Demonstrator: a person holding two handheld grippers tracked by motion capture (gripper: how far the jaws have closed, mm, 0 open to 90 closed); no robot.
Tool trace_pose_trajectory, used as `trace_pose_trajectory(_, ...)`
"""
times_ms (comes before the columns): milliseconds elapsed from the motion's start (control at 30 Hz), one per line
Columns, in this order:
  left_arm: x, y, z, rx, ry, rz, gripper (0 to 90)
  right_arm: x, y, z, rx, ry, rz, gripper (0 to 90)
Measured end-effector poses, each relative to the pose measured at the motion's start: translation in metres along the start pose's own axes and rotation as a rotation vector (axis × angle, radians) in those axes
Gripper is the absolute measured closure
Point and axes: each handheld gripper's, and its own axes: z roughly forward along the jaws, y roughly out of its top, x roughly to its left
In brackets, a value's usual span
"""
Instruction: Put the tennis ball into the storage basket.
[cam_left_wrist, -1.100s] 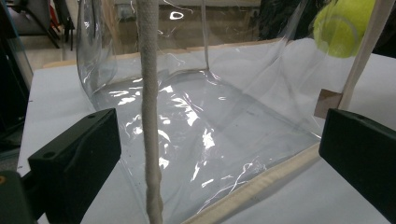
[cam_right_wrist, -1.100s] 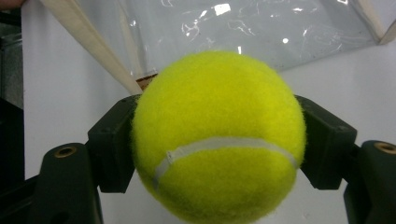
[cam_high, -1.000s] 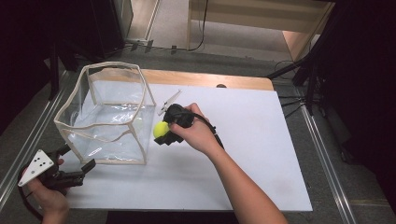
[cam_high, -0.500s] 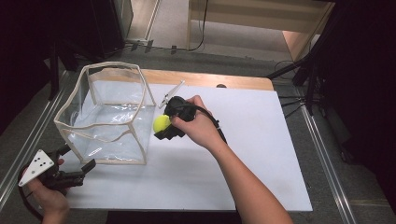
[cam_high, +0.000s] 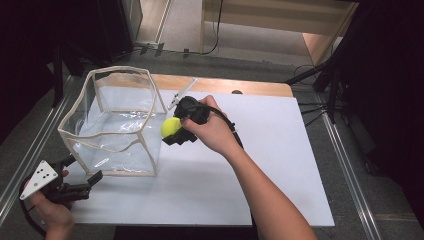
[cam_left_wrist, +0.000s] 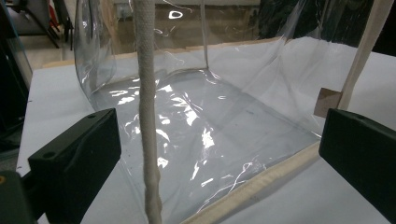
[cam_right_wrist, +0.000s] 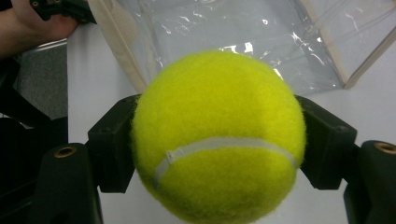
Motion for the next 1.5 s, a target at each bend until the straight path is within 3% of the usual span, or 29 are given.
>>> trace_pose_trajectory(533,0.000,0.000,0.000,-0.002,0.000,-0.001,0.0,0.001,0.025,-0.021,-0.025,0.011,-0.019,24.1)
trace_pose_trajectory(1500,0.000,0.000,0.000,-0.006,-0.003,-0.007,0.0,0.003,0.065,-0.039,-0.046,0.011,-0.060,24.1)
